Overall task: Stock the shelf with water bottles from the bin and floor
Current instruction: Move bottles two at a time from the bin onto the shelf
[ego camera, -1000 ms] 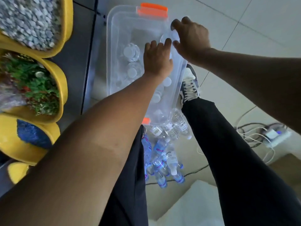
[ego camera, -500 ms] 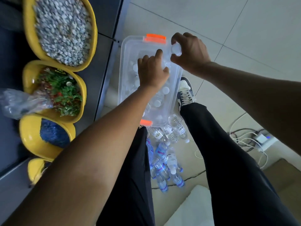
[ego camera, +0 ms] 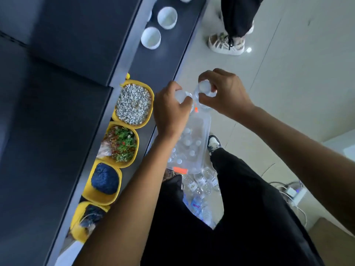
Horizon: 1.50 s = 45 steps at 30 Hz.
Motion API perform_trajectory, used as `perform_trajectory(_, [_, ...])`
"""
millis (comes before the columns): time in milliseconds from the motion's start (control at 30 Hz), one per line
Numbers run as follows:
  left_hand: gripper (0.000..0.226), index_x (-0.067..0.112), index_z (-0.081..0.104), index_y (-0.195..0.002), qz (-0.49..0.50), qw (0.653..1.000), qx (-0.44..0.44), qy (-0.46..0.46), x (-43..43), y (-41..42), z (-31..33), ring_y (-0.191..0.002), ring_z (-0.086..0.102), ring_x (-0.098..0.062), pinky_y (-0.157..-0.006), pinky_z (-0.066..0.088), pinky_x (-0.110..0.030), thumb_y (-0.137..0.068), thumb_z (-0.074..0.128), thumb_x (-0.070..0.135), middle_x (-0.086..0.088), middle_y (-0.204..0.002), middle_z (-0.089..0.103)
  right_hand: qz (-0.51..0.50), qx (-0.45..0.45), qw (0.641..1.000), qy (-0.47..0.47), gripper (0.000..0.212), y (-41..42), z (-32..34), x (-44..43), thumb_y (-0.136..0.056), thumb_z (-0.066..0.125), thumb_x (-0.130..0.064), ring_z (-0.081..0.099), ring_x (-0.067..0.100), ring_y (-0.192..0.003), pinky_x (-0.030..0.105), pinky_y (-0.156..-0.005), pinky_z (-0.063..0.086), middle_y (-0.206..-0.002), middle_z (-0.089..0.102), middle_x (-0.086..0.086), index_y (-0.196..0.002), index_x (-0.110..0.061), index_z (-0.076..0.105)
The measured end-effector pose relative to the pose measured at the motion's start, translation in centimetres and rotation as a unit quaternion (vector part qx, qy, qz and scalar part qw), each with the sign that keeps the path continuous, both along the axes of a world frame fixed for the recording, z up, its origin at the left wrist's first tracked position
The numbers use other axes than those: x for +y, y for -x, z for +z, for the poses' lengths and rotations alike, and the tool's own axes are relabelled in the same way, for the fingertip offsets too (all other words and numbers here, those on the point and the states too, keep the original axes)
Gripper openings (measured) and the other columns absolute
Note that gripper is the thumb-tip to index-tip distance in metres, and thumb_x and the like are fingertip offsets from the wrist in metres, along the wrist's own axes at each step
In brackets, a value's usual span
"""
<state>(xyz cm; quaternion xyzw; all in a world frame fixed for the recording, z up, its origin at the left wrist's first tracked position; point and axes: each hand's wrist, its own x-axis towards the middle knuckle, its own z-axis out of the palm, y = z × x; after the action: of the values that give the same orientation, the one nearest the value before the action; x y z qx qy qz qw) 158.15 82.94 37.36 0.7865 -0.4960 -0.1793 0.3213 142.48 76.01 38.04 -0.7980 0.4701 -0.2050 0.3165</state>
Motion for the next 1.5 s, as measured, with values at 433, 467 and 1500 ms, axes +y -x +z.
perform_trajectory(433, [0.018, 0.011, 0.061, -0.08, 0.072, 0.976, 0.082, 0.187, 4.1, -5.2, 30.9, -0.055, 0.049, -0.008, -0.053, 0.043, -0.028, -0.079, 0.077, 0.019, 0.009, -0.061, 0.057, 0.118, -0.124, 0.975, 0.145, 0.024, -6.0, 32.5, -0.8, -0.078, 0.072, -0.028, 0.05, 0.014, -0.063, 0.023, -0.061, 0.04, -0.066, 0.057, 0.003, -0.094, -0.009, 0.069])
perform_trajectory(467, [0.018, 0.01, 0.062, -0.08, 0.079, 0.972, 0.084, 0.204, 4.6, -6.1, 32.9, -0.055, 0.049, -0.005, -0.052, 0.041, -0.023, -0.079, 0.078, 0.019, 0.011, -0.059, 0.057, 0.134, -0.125, 0.97, 0.158, 0.024, -7.1, 34.5, -0.7, -0.079, 0.072, -0.029, 0.05, 0.014, -0.062, 0.021, -0.06, 0.039, -0.065, 0.057, 0.003, -0.092, -0.01, 0.069])
perform_trajectory(1500, [0.004, 0.017, 0.067, -0.085, 0.147, 0.98, -0.12, 0.053, 26.8, -41.4, 42.1, -0.091, 0.059, -0.021, -0.081, 0.046, -0.034, -0.082, 0.064, 0.017, -0.005, -0.097, 0.059, 0.466, -0.057, 0.827, 0.31, 0.046, -45.3, 43.8, 11.9, -0.093, 0.049, -0.05, 0.066, 0.031, -0.077, 0.043, -0.073, 0.055, -0.089, 0.07, 0.009, -0.107, -0.009, 0.065])
